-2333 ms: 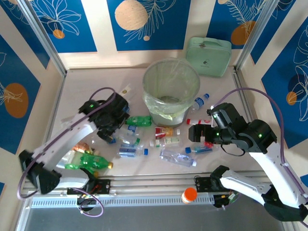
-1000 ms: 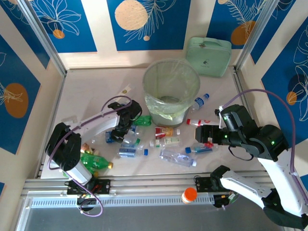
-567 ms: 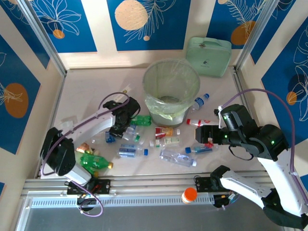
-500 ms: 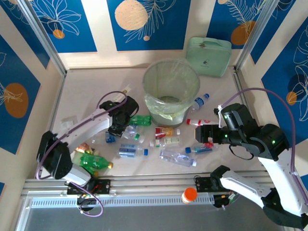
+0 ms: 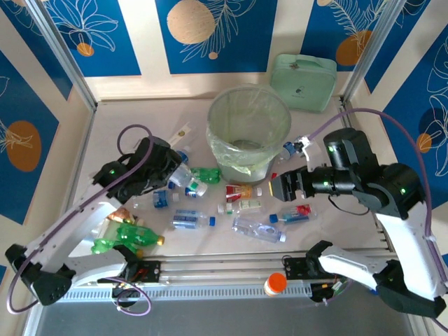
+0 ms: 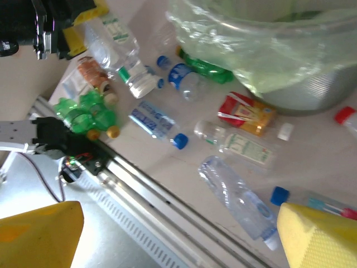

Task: Put the plastic bottles in the bin

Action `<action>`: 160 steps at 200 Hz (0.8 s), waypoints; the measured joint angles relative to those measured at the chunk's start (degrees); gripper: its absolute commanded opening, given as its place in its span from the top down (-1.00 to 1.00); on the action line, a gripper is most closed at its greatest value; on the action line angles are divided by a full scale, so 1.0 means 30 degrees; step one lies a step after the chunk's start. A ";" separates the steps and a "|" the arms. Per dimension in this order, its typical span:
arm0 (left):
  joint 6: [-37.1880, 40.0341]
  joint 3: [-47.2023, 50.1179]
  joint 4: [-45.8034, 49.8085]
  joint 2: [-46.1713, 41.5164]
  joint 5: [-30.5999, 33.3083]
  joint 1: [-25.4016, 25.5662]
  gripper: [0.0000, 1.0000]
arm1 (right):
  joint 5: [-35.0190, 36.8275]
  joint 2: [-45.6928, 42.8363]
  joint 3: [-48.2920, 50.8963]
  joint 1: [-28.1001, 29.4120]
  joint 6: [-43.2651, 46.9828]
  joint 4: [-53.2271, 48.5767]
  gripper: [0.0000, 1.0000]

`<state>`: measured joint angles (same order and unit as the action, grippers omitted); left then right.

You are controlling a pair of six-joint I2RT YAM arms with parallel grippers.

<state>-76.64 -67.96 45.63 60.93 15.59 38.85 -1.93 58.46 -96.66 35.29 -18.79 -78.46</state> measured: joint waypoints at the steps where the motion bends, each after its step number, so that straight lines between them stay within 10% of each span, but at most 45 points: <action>1: 0.0160 0.0029 -0.0146 -0.0080 -0.0022 -0.0007 0.12 | -0.0087 0.0058 -0.0015 0.0000 0.0000 0.0058 -0.79; 60: 0.5756 0.1326 -1.0309 -0.1421 -0.6586 -0.0379 0.15 | -0.3752 0.2164 -0.0408 -0.0641 -0.0947 0.3650 -0.82; 160: 0.3286 0.0146 -2.1689 0.2645 -1.5511 -0.0401 0.18 | -1.3151 0.3971 0.0911 -0.4473 -0.9005 1.3872 -0.87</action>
<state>-66.78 -67.53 -19.44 68.86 -30.94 37.65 -41.39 70.37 -93.93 21.87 -45.80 -36.84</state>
